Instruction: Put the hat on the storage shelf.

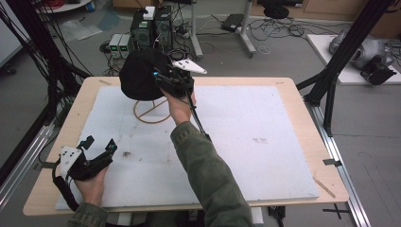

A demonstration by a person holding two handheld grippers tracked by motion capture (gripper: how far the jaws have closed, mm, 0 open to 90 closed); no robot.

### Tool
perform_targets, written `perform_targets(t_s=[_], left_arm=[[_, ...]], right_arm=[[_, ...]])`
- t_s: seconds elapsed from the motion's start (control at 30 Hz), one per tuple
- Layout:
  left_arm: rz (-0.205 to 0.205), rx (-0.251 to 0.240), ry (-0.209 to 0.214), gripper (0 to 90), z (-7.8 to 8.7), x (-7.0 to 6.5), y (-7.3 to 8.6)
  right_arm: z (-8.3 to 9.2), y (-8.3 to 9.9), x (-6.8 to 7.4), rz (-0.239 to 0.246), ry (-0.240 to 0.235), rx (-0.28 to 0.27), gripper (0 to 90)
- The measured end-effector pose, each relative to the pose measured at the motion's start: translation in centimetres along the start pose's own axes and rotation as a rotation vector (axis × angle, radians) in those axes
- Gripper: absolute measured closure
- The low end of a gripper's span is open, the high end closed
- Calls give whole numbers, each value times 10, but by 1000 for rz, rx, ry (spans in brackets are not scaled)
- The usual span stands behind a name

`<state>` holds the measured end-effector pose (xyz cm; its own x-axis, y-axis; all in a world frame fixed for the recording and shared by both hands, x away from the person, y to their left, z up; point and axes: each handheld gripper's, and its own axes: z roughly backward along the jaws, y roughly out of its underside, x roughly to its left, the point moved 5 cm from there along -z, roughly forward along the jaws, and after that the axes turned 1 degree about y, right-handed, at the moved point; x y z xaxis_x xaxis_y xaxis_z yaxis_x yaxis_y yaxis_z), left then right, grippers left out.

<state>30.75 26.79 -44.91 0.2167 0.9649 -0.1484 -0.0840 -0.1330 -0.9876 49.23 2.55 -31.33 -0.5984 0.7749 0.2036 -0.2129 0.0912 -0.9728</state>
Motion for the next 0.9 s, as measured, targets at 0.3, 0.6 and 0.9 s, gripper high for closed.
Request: perform_targets(t_s=[0.3, 0.6, 0.9], left_arm=[[-8, 3, 2, 183, 0, -1, 0], [-9, -3, -1, 183, 0, -1, 0], [-6, -4, -3, 183, -1, -1, -1]], right_arm=[[16, -6, -14, 49, 27, 6, 131], [37, -3, -37, 97, 49, 4, 113], [76, -10, -65, 101, 96, -25, 113]])
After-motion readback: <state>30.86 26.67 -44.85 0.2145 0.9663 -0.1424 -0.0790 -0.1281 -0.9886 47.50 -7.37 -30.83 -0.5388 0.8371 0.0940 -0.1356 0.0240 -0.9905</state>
